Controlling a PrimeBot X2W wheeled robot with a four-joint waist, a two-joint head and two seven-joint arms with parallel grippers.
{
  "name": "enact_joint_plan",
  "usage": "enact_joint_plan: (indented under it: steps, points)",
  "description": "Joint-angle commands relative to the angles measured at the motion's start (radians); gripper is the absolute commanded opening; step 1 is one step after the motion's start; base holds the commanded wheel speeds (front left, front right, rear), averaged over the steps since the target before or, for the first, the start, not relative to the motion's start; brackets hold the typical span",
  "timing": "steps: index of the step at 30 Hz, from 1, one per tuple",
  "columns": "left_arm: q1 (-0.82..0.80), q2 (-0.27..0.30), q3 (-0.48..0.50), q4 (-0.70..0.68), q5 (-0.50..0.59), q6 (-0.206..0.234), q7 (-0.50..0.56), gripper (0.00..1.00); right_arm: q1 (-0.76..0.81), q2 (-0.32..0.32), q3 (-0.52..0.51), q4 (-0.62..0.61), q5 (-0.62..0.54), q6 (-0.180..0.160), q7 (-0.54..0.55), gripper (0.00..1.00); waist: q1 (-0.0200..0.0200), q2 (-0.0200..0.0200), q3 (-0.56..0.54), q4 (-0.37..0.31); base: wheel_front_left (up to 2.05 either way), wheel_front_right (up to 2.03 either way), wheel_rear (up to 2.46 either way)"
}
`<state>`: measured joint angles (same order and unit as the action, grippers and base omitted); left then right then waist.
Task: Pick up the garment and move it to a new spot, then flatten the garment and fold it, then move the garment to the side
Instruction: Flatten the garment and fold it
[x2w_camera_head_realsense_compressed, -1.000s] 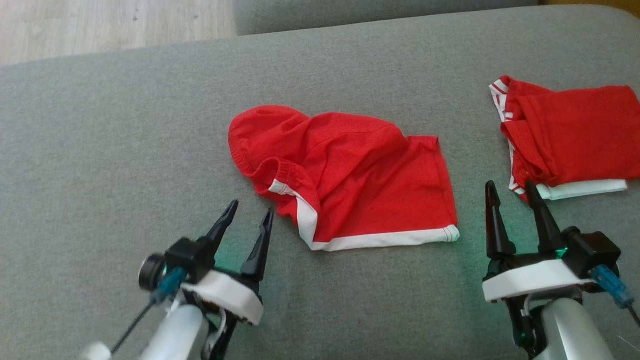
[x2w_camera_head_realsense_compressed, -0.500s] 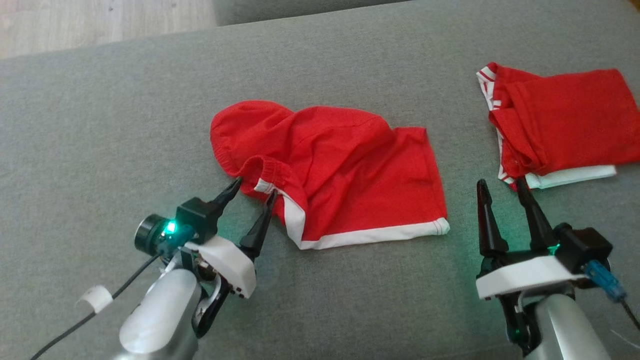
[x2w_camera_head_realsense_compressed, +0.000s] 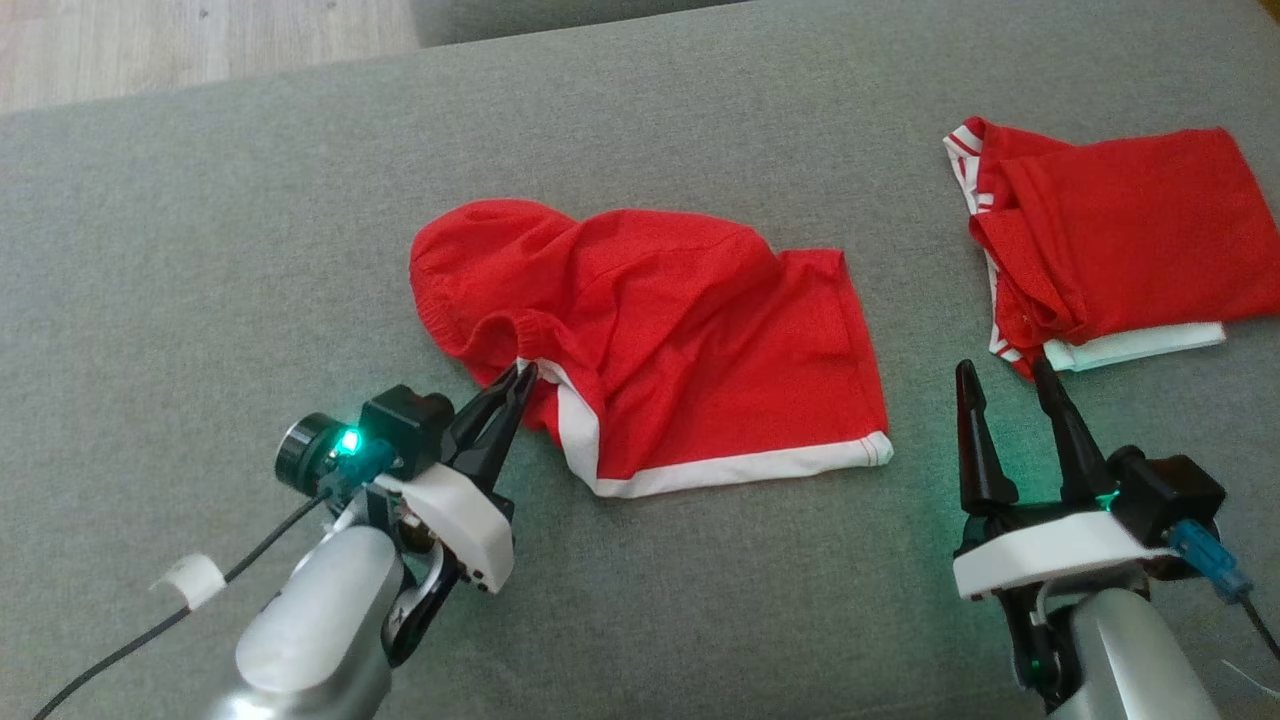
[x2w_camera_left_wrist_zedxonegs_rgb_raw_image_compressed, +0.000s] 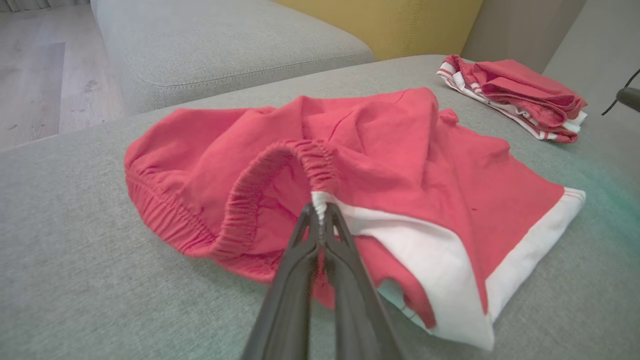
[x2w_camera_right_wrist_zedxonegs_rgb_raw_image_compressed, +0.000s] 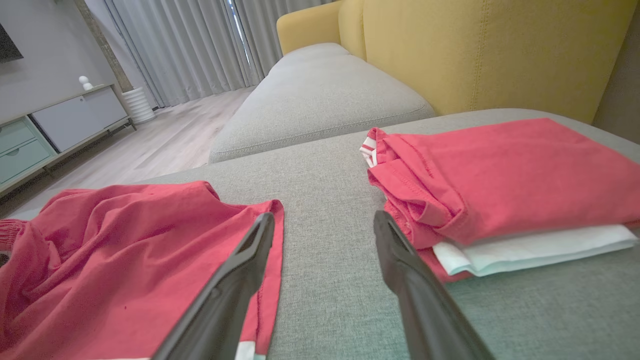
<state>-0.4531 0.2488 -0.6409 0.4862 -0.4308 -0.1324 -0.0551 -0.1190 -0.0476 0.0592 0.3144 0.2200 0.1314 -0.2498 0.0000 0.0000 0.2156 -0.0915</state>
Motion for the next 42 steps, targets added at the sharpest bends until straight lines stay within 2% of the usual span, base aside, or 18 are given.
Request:
enact_joint_plan:
  steps: [1, 7, 15, 29, 42]
  points:
    - [-0.048, 0.030, 0.026, -0.022, -0.005, 0.002, -0.010, 0.00, -0.035, -0.003, 0.022, -0.023, -0.003, -0.001, -0.011, 1.00, 0.0000, 0.0000, -0.001, 0.002, 0.00, 0.00, 0.00]
    - [-0.044, 0.040, 0.016, -0.029, -0.014, 0.003, -0.029, 0.00, -0.035, -0.003, 0.023, -0.018, -0.018, -0.001, -0.011, 1.00, 0.0000, 0.0000, -0.011, 0.006, 0.00, 0.00, 0.00]
    - [-0.006, 0.049, 0.027, -0.082, -0.022, 0.039, -0.052, 0.00, -0.007, -0.003, 0.048, -0.006, -0.066, -0.001, 0.034, 1.00, 0.0000, 0.0000, -0.028, 0.022, 0.00, 0.00, 0.00]
    - [0.062, 0.077, 0.036, -0.159, -0.039, 0.091, -0.044, 0.00, 0.031, -0.091, 0.181, 0.043, -0.066, -0.001, 0.181, 1.00, 0.0000, 0.0000, -0.057, 0.067, 0.00, 0.00, 0.00]
    - [0.071, 0.087, 0.031, -0.184, -0.049, 0.102, -0.033, 0.00, 0.015, -0.124, 0.249, 0.066, -0.045, -0.001, 0.240, 1.00, 0.0000, 0.0000, -0.063, 0.086, 0.00, 0.00, 0.00]
